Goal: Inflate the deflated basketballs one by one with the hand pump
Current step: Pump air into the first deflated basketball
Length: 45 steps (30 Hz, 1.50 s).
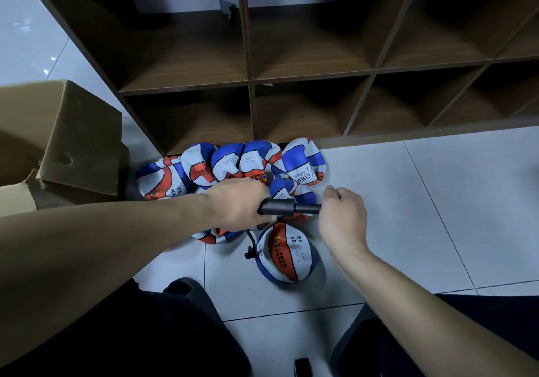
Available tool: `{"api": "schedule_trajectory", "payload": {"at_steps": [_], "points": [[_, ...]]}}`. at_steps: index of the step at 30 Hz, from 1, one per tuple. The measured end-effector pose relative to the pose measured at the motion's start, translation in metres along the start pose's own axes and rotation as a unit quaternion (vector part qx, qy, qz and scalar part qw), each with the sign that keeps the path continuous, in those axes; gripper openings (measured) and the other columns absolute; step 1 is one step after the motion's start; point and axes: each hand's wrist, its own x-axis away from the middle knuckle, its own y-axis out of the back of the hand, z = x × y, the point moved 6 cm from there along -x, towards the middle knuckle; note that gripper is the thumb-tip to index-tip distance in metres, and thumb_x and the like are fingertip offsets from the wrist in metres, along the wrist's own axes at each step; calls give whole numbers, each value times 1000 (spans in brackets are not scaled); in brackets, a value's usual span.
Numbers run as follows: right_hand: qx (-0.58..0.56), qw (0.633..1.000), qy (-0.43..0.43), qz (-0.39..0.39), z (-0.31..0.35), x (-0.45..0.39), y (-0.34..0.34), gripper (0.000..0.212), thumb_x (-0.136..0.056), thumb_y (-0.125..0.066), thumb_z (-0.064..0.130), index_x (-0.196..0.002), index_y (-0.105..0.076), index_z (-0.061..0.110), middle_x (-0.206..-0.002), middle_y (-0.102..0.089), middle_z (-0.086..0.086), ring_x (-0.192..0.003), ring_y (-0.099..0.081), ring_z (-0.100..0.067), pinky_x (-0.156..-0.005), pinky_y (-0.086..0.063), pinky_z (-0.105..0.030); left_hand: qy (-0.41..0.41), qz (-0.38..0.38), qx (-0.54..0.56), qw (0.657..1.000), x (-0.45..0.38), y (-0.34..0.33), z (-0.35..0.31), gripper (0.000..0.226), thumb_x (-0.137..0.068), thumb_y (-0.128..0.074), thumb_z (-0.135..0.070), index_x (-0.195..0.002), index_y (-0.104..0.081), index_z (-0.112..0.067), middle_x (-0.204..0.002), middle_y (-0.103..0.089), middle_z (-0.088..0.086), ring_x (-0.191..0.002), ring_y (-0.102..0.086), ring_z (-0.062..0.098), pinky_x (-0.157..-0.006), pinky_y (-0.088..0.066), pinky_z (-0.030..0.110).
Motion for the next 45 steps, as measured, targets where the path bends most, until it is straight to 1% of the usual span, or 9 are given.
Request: {"api": "schedule_trajectory", "payload": {"at_steps": [6,11,15,18,21,26,31,38,45], "points": [[-17,999,2,29,-2,7,-17,38,-107,-46,21,-70,-46,15,-71,-54,-1,-67,-48,-22,-59,-38,-35,-7,-12,-22,1000,0,4,-17,32,-100,-62,-48,-79,-64,-24,-69,-64,-3,-65,-65,21,-57,-54,37],[-8,998,11,65,-10,3,-30,15,-108,-46,27,-95,-51,21,-99,-57,4,-89,-50,-19,-82,-43,-32,-16,-19,-38,999,-1,3,-24,32,-100,-62,-50,-80,-63,-25,-73,-65,-3,-67,-65,20,-54,-48,33],[12,994,31,102,2,0,-25,31,-109,-52,29,-83,-61,14,-78,-62,3,-69,-54,-15,-59,-42,-20,-31,-32,-17,999,-5,5,-16,36,-99,-61,-52,-77,-61,-24,-67,-63,-3,-63,-62,17,-55,-49,35],[-4,996,-5,92,5,-13,-6,37,-103,-56,22,-67,-54,15,-56,-54,9,-56,-48,-17,-51,-35,-28,-16,-14,-8,1000,-6,3,7,36,-100,-61,-56,-79,-61,-26,-68,-64,-4,-62,-61,14,-59,-54,38],[-31,996,-63,58,0,-32,19,43,-93,-60,18,-62,-30,23,-52,-28,8,-60,-27,-25,-57,-21,-33,12,38,31,999,-4,-6,35,33,-98,-65,-51,-78,-64,-24,-66,-64,0,-57,-58,14,-63,-56,45],[-51,996,-66,39,4,-36,22,44,-92,-58,16,-65,-24,24,-56,-21,8,-68,-21,-26,-60,-17,-37,15,42,50,998,-7,-4,32,37,-99,-67,-52,-78,-66,-21,-64,-62,-1,-55,-54,14,-60,-52,41],[0,1000,-14,23,13,-22,10,50,-103,-55,20,-58,-33,19,-51,-35,6,-57,-34,-24,-56,-27,-36,16,33,50,998,-9,3,16,36,-101,-67,-46,-79,-65,-19,-63,-59,-1,-55,-53,14,-55,-45,31],[8,999,22,48,14,-1,-12,42,-108,-46,20,-66,-42,21,-68,-50,2,-63,-45,-19,-56,-35,-35,5,27,21,999,-7,10,1,36,-101,-65,-49,-80,-67,-19,-62,-60,-2,-54,-54,15,-57,-50,34],[35,997,34,58,15,2,-21,32,-109,-45,24,-85,-62,10,-84,-66,-5,-72,-57,-20,-59,-45,-32,-8,-8,3,1000,-6,15,-21,36,-100,-65,-51,-78,-66,-22,-68,-66,0,-63,-66,21,-61,-60,41]]}}
